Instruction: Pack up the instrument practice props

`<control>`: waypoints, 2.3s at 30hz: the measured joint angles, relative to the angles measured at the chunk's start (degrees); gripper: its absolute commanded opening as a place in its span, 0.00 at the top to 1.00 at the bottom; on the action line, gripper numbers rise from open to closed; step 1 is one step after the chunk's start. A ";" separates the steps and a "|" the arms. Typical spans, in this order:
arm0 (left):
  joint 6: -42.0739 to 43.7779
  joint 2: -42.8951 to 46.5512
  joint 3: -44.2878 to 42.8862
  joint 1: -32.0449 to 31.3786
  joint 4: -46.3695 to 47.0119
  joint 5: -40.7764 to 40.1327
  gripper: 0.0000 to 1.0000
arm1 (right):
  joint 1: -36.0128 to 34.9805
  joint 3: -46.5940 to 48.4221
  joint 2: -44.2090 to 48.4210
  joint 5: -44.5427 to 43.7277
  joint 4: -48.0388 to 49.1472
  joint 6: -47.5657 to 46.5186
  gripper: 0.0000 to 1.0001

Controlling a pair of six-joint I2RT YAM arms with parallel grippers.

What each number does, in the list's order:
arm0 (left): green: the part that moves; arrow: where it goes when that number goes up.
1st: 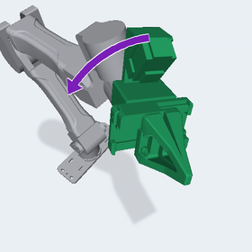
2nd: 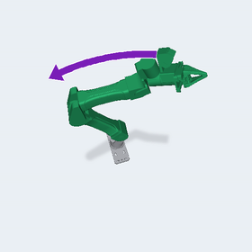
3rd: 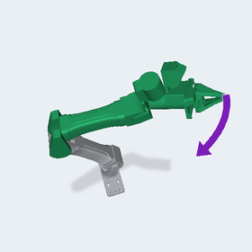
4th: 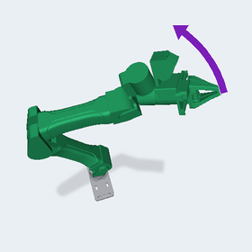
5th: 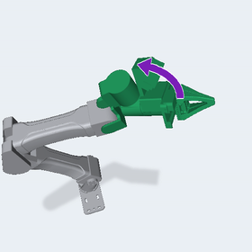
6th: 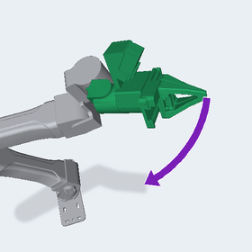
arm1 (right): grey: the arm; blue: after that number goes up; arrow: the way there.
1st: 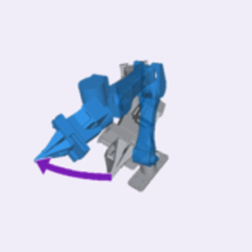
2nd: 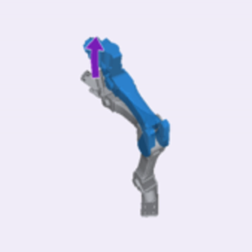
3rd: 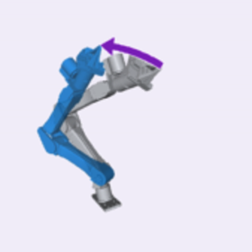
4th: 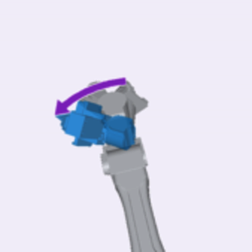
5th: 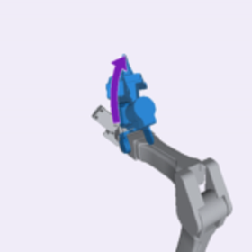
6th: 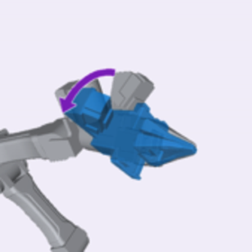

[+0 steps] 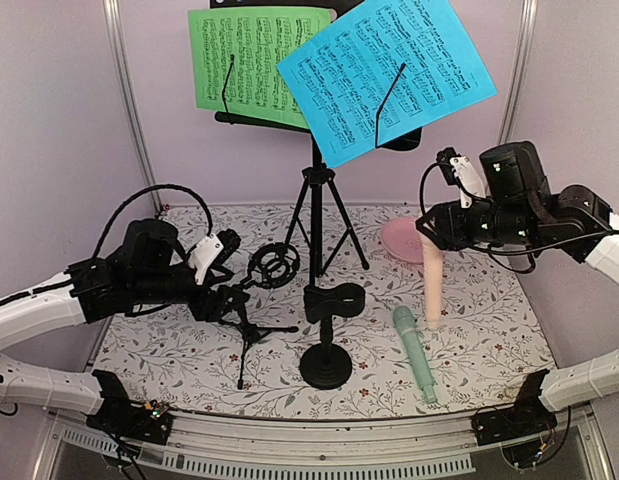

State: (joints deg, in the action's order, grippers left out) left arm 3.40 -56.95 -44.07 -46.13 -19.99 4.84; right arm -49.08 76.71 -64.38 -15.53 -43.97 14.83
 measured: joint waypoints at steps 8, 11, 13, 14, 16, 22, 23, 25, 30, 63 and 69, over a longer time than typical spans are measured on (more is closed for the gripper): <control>-0.44 0.04 1.22 0.00 1.29 0.31 0.44 | 13.20 -8.04 -7.45 9.60 -6.80 2.10 0.53; -0.57 -0.87 1.81 0.00 2.34 0.66 0.58 | 15.43 -11.63 -11.98 12.79 -7.72 1.77 0.52; -0.68 -1.75 1.88 0.00 2.97 0.74 0.71 | 16.57 -13.97 -15.41 14.88 -7.43 1.60 0.51; -0.79 -2.14 1.88 0.00 3.32 0.83 0.77 | 16.94 -14.75 -16.79 15.65 -7.37 1.51 0.50; -0.81 -2.51 1.86 -0.02 4.11 0.83 0.84 | 17.73 -16.50 -19.50 17.07 -6.36 1.36 0.49; -0.39 -2.86 1.86 -0.02 4.35 -0.81 0.92 | 21.00 -18.29 -25.42 19.96 -3.26 0.94 0.38; -0.31 -2.80 1.86 -0.04 4.31 -1.25 0.93 | 21.38 -18.29 -25.92 20.17 -2.69 1.01 0.35; 0.00 -2.54 1.86 -0.07 4.13 -2.71 0.93 | 21.75 -18.27 -26.36 20.37 -2.01 0.85 0.32; 1.57 -0.68 1.84 0.39 2.54 -11.13 0.96 | 21.88 -17.90 -26.36 20.68 -1.03 0.61 0.28; -7.08 -16.26 -2.99 41.00 17.51 -23.87 0.60 | 22.14 -10.67 -16.06 19.91 -2.40 -0.72 0.27; -8.63 -13.20 -0.26 41.16 16.92 -24.26 0.29 | 22.14 -10.64 -16.04 19.67 -2.40 -0.92 0.27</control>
State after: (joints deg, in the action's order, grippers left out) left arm -5.23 -70.15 -44.34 -4.97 -3.07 -19.42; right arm -26.94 66.06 -80.42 4.14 -46.37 13.91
